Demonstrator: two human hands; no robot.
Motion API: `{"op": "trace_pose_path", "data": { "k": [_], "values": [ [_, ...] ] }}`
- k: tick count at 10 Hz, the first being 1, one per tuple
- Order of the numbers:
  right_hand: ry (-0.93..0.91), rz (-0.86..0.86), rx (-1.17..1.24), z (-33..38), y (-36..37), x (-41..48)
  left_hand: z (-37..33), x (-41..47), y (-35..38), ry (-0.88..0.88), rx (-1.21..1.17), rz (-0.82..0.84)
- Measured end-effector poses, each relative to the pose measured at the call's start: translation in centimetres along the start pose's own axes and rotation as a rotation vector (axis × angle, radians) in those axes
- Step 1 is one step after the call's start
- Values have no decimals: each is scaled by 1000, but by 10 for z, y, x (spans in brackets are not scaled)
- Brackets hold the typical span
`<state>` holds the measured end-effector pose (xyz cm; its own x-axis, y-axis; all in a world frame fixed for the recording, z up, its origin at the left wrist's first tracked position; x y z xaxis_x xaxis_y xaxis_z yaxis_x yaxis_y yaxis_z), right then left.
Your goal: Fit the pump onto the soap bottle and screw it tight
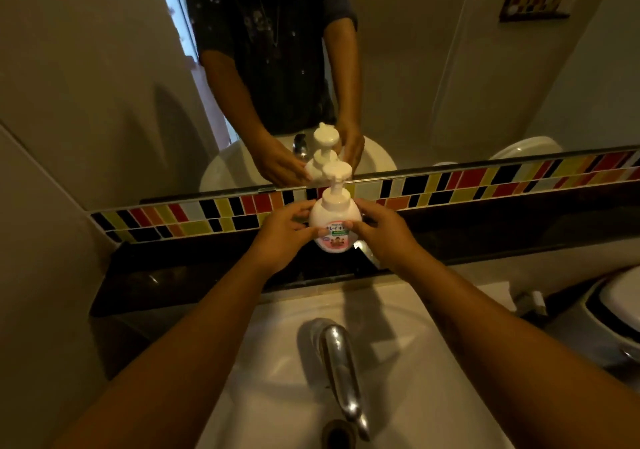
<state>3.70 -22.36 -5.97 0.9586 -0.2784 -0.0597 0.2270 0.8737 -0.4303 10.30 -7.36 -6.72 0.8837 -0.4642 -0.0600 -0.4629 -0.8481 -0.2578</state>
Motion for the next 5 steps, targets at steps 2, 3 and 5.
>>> {"op": "trace_pose_path", "data": {
  "k": [2, 3, 5],
  "values": [
    [-66, 71, 3, 21, 45, 18, 8, -6, -47, 22, 51, -129],
    [-80, 31, -5, 8, 58, 18, 22, -10, -52, 40, 39, -196],
    [-108, -10, 20, 7, 59, 19, 22, -7, -52, 74, 54, -205]
  ]
}}
Point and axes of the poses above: each hand's wrist, its own x-axis towards the middle knuckle, its own y-axis out of the palm, z = x × y, the point moved 10 cm from there along x, towards the middle knuckle, and after that the axes turned 5 degrees about -x, right-handed, at the moved point
